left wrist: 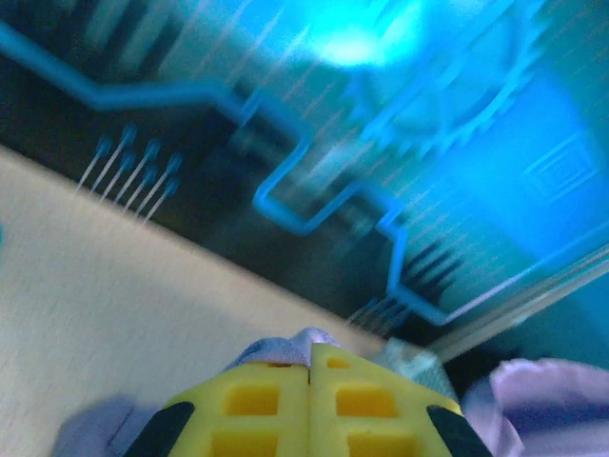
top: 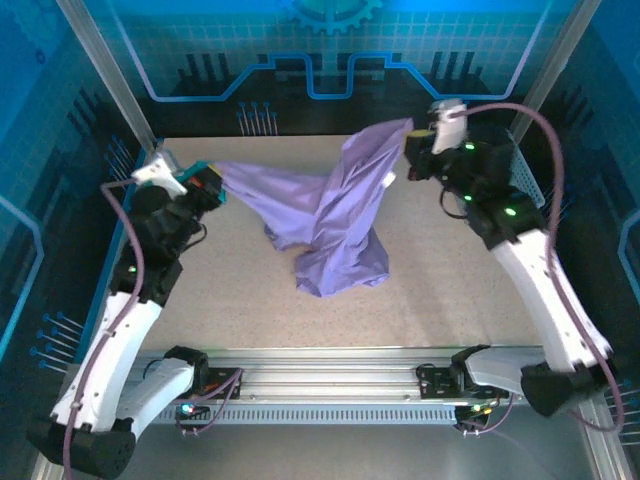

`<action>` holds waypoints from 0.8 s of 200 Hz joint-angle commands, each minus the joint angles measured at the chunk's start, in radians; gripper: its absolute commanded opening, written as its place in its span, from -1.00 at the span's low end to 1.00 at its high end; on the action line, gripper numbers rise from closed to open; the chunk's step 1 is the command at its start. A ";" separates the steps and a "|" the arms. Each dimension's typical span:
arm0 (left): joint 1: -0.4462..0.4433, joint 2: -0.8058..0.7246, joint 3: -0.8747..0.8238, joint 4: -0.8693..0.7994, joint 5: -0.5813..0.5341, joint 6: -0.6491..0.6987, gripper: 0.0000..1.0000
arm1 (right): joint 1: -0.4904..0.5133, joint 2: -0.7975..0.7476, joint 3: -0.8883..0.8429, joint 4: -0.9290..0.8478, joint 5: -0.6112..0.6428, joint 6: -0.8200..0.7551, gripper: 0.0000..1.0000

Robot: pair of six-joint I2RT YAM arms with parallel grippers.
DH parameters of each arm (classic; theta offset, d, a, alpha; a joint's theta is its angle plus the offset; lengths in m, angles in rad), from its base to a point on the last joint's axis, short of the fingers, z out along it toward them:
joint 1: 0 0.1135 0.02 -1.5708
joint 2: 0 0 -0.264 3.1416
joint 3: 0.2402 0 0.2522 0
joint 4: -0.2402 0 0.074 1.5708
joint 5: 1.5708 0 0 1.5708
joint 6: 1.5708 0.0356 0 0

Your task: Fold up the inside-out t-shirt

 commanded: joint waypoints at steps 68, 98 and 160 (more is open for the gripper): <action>0.012 -0.066 0.213 -0.149 -0.142 0.147 -1.00 | -0.010 -0.236 0.047 -0.169 0.045 -0.057 -1.00; 0.013 0.087 0.179 -0.088 -0.182 0.178 -1.00 | -0.029 -0.123 -0.052 -0.061 0.112 -0.074 -1.00; 0.033 0.525 0.702 -0.002 -0.124 0.239 -1.00 | -0.118 0.311 0.459 0.051 0.021 -0.029 -1.00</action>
